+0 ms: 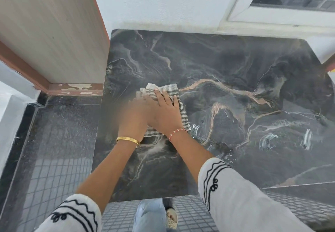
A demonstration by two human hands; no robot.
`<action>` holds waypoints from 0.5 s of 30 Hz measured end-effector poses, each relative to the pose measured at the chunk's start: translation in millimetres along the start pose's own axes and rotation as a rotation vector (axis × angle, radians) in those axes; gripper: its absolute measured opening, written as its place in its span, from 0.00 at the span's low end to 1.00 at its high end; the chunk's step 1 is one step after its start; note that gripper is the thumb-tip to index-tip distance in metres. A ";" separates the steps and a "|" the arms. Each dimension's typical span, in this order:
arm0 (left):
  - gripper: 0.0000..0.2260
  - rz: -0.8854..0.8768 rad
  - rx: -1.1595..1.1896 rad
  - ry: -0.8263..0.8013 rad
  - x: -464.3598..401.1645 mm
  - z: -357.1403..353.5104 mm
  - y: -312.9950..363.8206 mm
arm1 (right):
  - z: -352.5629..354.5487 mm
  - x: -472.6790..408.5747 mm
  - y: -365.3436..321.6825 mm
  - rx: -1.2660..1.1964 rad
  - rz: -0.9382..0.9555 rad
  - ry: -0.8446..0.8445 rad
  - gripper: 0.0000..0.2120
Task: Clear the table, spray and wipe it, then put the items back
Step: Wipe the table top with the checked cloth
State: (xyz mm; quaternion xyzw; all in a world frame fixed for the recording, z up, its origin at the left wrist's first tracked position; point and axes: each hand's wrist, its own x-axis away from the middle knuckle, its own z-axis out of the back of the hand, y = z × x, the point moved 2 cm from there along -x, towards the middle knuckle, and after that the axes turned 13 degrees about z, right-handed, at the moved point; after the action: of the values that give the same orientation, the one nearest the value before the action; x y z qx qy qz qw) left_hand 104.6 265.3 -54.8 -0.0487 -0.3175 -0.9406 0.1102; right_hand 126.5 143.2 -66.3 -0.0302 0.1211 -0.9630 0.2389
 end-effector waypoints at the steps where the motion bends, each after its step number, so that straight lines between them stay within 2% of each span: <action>1: 0.35 -0.002 -0.001 -0.010 -6.0 -2.9 4.6 | 1.5 -5.3 7.0 0.006 -0.011 -0.008 0.37; 4: 0.31 -0.017 -0.003 -0.058 -22.9 -15.4 24.6 | 8.2 -19.9 31.3 0.031 -0.039 -0.027 0.35; 6: 0.32 -0.048 0.009 -0.065 -29.6 -24.5 39.0 | 10.2 -27.1 50.0 0.051 -0.060 -0.028 0.31; 10: 0.36 -0.119 0.009 -0.103 -37.6 -44.2 64.3 | 13.4 -29.9 84.6 0.091 -0.143 -0.004 0.31; 15: 0.34 -0.204 0.001 -0.145 -39.0 -64.8 88.6 | 23.3 -17.0 117.6 0.084 -0.210 0.011 0.30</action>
State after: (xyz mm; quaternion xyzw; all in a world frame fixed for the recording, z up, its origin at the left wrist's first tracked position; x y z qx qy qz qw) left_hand 162.1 164.2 -60.6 -0.0839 -0.3284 -0.9407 -0.0092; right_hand 197.4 45.4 -72.8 -0.0274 0.0783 -0.9871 0.1372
